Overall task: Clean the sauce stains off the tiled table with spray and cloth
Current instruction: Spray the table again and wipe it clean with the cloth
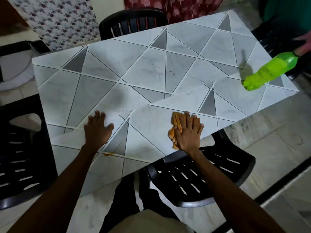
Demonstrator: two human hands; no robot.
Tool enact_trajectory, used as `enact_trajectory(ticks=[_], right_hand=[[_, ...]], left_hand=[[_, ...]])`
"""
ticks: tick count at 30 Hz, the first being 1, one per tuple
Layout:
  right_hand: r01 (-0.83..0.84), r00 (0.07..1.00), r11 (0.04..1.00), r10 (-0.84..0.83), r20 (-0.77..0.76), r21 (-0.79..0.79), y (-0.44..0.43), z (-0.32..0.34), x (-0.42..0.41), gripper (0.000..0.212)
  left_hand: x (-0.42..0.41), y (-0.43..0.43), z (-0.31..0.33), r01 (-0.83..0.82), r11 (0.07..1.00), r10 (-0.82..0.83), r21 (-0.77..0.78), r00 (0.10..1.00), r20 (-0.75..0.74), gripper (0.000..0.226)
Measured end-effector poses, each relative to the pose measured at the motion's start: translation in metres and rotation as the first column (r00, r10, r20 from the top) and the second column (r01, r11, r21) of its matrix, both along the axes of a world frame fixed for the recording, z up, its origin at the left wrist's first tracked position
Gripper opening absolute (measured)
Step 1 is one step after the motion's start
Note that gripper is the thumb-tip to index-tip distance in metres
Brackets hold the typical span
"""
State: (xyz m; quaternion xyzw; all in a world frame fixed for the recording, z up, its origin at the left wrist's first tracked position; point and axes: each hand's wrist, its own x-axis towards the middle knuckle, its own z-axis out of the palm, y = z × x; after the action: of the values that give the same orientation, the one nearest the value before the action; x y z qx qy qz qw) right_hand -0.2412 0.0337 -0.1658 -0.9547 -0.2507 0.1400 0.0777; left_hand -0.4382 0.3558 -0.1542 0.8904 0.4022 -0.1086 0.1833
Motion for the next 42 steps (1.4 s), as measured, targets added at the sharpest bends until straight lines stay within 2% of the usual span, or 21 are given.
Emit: enact_trajectory(ticks=[8,11,14,17,19,22,24,26,27,29,31,33,34,35,36,39,41,42], right_hand=[[-0.006,1.0,1.0,0.006,-0.009,-0.027,0.072,0.001,0.0,0.067],[-0.259,0.966,0.966,0.259,0.009,-0.014,0.108,0.005,-0.047,0.07],[-0.556,0.831,0.83,0.556,0.018,0.036,0.104,0.005,-0.101,0.071],[-0.677,0.735,0.733,0.677,0.024,0.067,0.063,0.005,-0.11,0.063],[-0.667,0.745,0.744,0.667,0.01,0.037,0.028,0.004,-0.088,0.064],[-0.478,0.877,0.877,0.479,0.016,-0.037,0.017,0.002,-0.024,0.064],[-0.299,0.954,0.954,0.299,0.026,-0.02,0.054,0.004,0.003,0.067],[-0.266,0.963,0.964,0.265,0.046,0.002,0.105,0.008,-0.007,0.072],[-0.327,0.944,0.945,0.326,0.051,0.009,0.125,0.008,-0.026,0.077],[-0.529,0.847,0.847,0.525,0.081,0.04,0.142,0.009,-0.084,0.077],[-0.693,0.721,0.717,0.687,0.091,0.076,0.124,0.009,-0.138,0.07],[-0.803,0.596,0.586,0.795,0.113,0.111,0.09,0.006,-0.153,0.068],[-0.824,0.565,0.553,0.817,0.111,0.126,0.074,0.005,-0.148,0.068],[-0.811,0.582,0.57,0.808,0.093,0.129,0.059,0.006,-0.136,0.067],[-0.767,0.64,0.631,0.766,0.065,0.118,0.051,0.005,-0.122,0.067],[-0.447,0.895,0.893,0.446,0.03,0.047,0.077,0.007,-0.089,0.067],[-0.245,0.968,0.969,0.243,0.068,0.037,0.128,0.007,-0.096,0.068],[-0.225,0.972,0.974,0.222,0.074,0.031,0.155,0.009,-0.109,0.07]], left_hand=[[-0.008,0.009,0.0,0.044,0.999,-0.043,-0.029,0.999,0.022,0.081],[-0.01,0.015,0.0,0.037,0.996,-0.034,-0.087,0.999,0.042,0.084],[-0.01,0.02,0.002,0.047,0.993,-0.043,-0.112,0.998,0.037,0.084],[-0.014,0.023,0.0,0.077,0.992,-0.074,-0.101,0.997,0.033,0.084],[-0.018,0.024,-0.003,0.111,0.99,-0.107,-0.091,0.993,0.046,0.085],[-0.02,0.024,0.001,0.102,0.99,-0.097,-0.094,0.994,0.059,0.082],[-0.025,0.027,0.001,0.116,0.986,-0.108,-0.12,0.991,0.076,0.081],[-0.034,0.031,0.003,0.148,0.98,-0.135,-0.131,0.986,0.102,0.08],[-0.04,0.032,0.004,0.158,0.98,-0.144,-0.123,0.983,0.116,0.079],[-0.055,0.032,0.007,0.164,0.984,-0.153,-0.072,0.979,0.137,0.074],[-0.07,0.034,0.007,0.14,0.99,-0.135,-0.028,0.982,0.135,0.07],[-0.081,0.039,0.009,0.104,0.994,-0.099,-0.036,0.988,0.123,0.069],[-0.086,0.043,0.009,0.095,0.995,-0.091,-0.034,0.989,0.115,0.068],[-0.091,0.047,0.009,0.097,0.995,-0.093,-0.022,0.988,0.119,0.067],[-0.098,0.054,0.007,0.108,0.994,-0.107,-0.003,0.985,0.136,0.067],[-0.116,0.069,0.007,0.121,0.993,-0.122,0.018,0.977,0.173,0.062],[-0.129,0.076,0.005,0.145,0.989,-0.148,0.031,0.968,0.201,0.059],[-0.134,0.078,0.003,0.172,0.983,-0.18,0.057,0.96,0.216,0.057]])
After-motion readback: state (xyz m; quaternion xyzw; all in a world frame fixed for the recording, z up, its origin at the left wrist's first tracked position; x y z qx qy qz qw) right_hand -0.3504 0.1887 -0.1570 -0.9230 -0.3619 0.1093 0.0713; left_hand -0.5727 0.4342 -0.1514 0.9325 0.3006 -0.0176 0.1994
